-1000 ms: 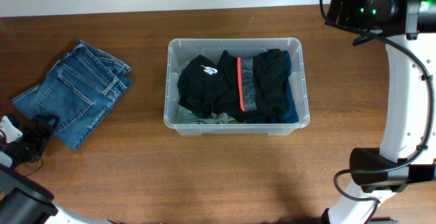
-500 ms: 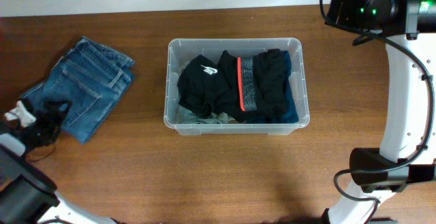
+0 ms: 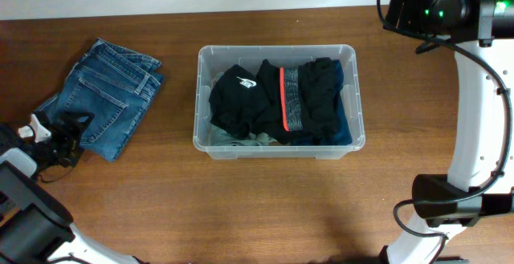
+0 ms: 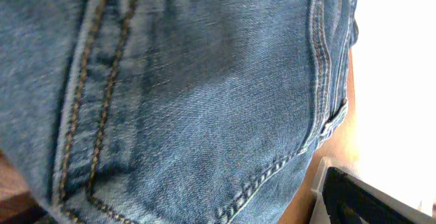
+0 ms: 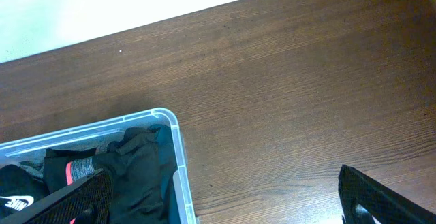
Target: Pack container
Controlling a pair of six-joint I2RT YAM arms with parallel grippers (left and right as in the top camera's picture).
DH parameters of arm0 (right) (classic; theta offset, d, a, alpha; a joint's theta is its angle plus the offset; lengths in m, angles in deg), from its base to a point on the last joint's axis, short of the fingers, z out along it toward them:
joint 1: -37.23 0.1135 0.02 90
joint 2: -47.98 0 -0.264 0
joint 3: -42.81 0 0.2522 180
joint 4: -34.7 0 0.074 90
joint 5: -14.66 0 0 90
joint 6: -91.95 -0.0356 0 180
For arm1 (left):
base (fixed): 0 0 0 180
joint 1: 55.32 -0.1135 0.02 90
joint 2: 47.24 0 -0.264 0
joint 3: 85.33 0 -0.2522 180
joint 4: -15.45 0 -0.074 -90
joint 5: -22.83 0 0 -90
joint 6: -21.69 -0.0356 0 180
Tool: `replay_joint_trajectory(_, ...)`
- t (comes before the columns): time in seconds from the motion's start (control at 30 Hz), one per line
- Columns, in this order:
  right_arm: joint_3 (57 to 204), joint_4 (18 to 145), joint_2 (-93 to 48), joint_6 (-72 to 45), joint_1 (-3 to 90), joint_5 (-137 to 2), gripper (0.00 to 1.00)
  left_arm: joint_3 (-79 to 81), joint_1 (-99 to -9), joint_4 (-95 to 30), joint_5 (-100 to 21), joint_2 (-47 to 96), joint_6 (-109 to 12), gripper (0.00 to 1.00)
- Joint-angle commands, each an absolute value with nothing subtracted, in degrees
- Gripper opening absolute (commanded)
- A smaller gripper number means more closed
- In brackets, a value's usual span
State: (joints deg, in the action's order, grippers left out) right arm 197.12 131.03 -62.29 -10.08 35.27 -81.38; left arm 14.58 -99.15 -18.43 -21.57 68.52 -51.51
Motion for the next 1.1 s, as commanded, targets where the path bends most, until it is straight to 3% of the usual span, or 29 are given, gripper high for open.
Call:
replay_joint_trajectory(0.0, 197.3, 131.0, -62.1, -10.3, 34.9, -82.1, 0.98, 20.3, -98.6, -21.3, -36.1, 73.9, -44.8, 0.99)
replay_joint_trajectory(0.2, 197.3, 131.0, -62.1, -10.3, 34.9, -82.1, 0.98, 21.3, -98.6, -19.7, -37.0, 73.9, -43.5, 0.98)
replay_joint_trajectory(0.4, 197.3, 131.0, -62.1, -10.3, 34.9, -82.1, 0.98, 21.3, -98.6, -19.1, -37.0, 73.9, -43.5, 0.63)
replay_joint_trajectory(0.63, 197.3, 131.0, -62.1, -10.3, 34.9, -82.1, 0.98, 21.3, -98.6, -18.1, -37.0, 73.9, -43.5, 0.55)
replay_joint_trajectory(0.8, 197.3, 131.0, -62.1, -10.3, 34.9, -82.1, 0.98, 21.3, -98.6, -17.7, -37.1, 73.9, -43.5, 0.36)
replay_joint_trajectory(1.07, 197.3, 131.0, -62.1, -10.3, 34.9, -82.1, 0.98, 21.5, -98.6, -17.4, -40.1, 73.9, -43.5, 0.35)
